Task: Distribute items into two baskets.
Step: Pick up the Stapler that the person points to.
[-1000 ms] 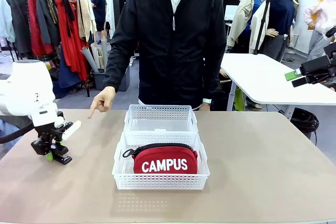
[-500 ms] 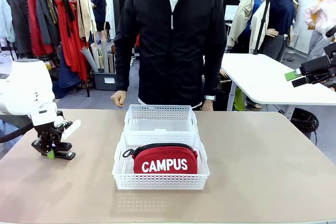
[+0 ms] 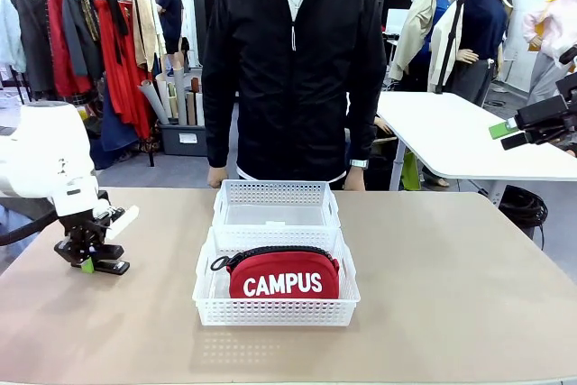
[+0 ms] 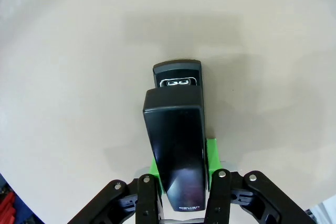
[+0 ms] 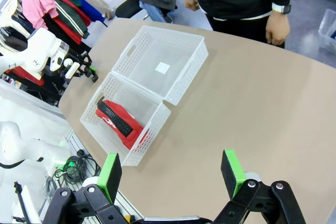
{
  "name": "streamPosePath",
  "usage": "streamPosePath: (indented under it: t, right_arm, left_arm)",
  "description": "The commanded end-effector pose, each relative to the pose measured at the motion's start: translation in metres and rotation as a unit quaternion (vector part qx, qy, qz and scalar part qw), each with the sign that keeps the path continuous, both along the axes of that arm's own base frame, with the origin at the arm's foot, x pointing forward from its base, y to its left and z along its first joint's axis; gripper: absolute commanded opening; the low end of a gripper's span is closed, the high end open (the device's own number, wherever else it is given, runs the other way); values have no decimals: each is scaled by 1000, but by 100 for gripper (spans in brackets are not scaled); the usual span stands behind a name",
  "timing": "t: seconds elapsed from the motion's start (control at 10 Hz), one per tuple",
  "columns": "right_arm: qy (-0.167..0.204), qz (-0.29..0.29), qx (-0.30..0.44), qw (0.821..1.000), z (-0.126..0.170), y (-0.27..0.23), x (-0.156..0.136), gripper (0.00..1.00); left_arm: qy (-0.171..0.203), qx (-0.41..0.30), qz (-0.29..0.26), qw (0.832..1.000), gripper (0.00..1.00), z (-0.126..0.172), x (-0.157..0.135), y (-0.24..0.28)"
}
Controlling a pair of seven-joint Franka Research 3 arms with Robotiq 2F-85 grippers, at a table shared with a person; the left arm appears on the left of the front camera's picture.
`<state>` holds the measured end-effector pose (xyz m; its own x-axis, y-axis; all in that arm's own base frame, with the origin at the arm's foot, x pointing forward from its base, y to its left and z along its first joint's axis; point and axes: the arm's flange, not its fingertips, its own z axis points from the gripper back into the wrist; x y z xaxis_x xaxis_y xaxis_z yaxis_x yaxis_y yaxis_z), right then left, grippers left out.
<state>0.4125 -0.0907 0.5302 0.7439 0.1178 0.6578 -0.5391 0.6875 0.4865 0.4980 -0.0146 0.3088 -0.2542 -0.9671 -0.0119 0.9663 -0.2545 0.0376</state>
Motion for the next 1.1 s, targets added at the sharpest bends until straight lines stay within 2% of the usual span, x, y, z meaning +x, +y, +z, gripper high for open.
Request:
streamPosePath:
  t: [0.0, 0.4, 0.8, 1.0]
  right_arm:
    - [-3, 2, 2, 1000, 2, 1, 0, 100]
    - [-3, 2, 2, 1000, 2, 1, 0, 100]
    - [-3, 2, 2, 1000, 2, 1, 0, 100]
    - [-3, 2, 2, 1000, 2, 1, 0, 100]
  left_arm:
    - [0, 0, 0, 1000, 0, 0, 0, 0]
    - [0, 8, 14, 1000, 0, 7, 3, 1]
    - [0, 17, 60, 998, 0, 83, 29, 9]
    - [-7, 14, 69, 998, 0, 128, 33, 6]
